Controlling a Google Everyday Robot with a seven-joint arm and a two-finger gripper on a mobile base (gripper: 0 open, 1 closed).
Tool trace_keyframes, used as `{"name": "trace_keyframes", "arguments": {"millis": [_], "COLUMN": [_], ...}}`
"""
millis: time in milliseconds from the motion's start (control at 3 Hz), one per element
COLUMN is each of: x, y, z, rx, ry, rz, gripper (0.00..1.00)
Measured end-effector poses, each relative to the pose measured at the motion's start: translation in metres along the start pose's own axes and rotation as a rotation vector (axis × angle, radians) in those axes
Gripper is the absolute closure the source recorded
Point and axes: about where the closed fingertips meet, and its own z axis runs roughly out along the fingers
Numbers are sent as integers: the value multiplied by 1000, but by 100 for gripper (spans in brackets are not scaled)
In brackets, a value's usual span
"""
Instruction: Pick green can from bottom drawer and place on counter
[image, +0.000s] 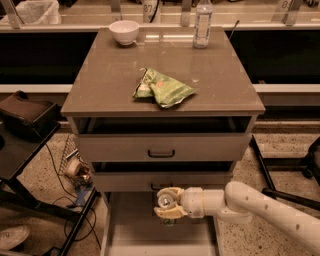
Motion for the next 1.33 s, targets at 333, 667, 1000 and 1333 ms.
{"name": "trace_keyframes", "arguments": {"millis": [333, 667, 1000, 1333], "x": [-47, -47, -80, -127], "y": [21, 21, 18, 7], "z": [-21, -21, -20, -25], "rx": [-17, -17, -4, 5], "ry": [-57, -57, -99, -168], "rz": [-16, -16, 24, 74], "gripper": [100, 100, 100, 100]}}
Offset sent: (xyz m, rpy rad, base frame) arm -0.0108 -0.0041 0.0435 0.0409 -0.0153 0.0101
